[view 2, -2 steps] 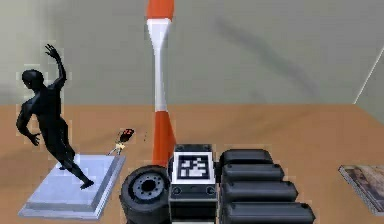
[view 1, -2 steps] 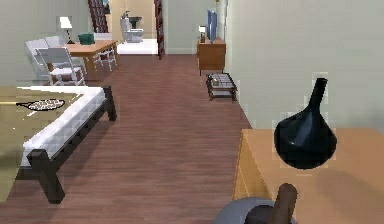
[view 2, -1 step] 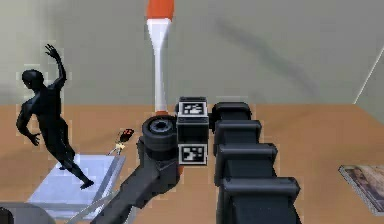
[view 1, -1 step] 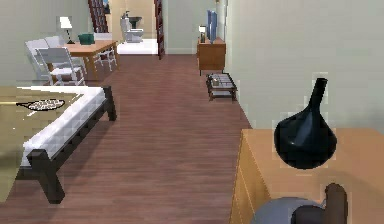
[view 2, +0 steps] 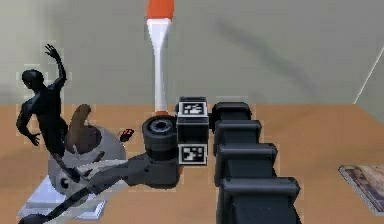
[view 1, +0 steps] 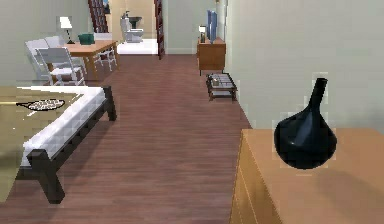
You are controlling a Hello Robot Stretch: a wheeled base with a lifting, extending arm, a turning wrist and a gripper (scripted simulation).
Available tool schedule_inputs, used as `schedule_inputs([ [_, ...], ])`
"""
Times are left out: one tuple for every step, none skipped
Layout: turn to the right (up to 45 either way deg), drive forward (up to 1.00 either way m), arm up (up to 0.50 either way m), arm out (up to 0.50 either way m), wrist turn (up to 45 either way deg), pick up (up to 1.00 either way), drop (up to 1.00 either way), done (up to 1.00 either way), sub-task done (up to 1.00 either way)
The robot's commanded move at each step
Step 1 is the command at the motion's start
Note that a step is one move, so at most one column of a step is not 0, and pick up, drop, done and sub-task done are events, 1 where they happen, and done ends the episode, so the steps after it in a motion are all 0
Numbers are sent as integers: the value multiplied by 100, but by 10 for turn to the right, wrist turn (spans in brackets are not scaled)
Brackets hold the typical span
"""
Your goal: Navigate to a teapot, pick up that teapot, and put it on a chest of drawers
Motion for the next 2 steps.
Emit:
schedule_inputs([
  [0, 0, 0, 0, 450, 0, 0, 0, 0],
  [0, 0, 0, 0, 300, 0, 0, 0, 0],
])
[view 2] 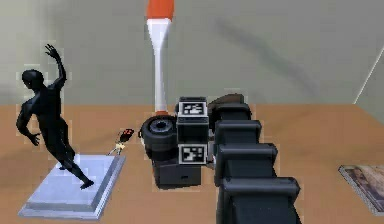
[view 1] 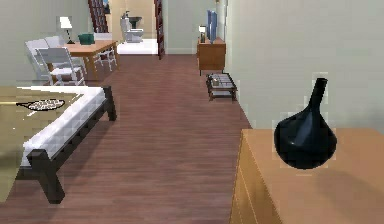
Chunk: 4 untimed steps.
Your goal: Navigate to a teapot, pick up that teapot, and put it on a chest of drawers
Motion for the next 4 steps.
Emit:
schedule_inputs([
  [0, 0, -12, 0, 0, 0, 0, 0, 0],
  [0, 0, 0, 0, 0, 0, 100, 0, 0],
  [0, 0, 0, -8, 0, 0, 0, 0, 0],
  [0, 0, 0, 0, 0, 0, 0, 100, 0],
])
